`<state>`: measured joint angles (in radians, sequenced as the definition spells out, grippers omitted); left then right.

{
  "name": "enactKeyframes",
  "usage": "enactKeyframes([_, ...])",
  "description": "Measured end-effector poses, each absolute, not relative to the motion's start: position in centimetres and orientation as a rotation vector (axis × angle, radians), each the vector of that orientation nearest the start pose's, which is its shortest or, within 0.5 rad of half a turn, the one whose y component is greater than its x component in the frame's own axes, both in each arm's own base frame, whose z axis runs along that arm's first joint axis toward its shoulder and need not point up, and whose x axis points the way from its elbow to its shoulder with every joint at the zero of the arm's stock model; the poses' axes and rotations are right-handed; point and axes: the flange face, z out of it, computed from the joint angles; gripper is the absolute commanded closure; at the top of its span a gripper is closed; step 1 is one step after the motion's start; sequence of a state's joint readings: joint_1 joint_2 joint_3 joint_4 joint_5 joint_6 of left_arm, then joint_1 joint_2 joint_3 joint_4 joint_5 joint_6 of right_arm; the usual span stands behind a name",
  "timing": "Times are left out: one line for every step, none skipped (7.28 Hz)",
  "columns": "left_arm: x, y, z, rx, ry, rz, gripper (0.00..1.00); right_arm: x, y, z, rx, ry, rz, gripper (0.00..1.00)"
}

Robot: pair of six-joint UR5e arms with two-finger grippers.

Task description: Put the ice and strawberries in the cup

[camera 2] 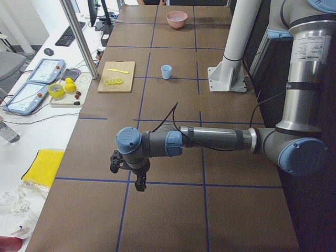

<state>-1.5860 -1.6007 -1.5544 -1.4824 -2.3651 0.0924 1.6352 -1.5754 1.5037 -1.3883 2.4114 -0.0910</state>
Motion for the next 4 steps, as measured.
enactKeyframes([-6.95,-49.88,66.3,-0.024,0.795,0.031,0.0,9.08,-49.07,67.04,0.169,-0.83,-0.071,0.01])
enactKeyframes([-6.94,-49.93,66.41,-0.022,0.793,0.024,0.0,9.08,-49.06,67.03,0.169,-0.83,-0.071,0.01])
enactKeyframes([-6.94,-49.96,66.43,-0.02,0.793,0.021,0.0,9.08,-49.07,67.03,0.17,-0.83,-0.071,0.01])
enactKeyframes([-6.93,-49.97,66.4,-0.019,0.793,0.02,0.0,9.09,-49.08,67.02,0.17,-0.829,-0.071,0.01])
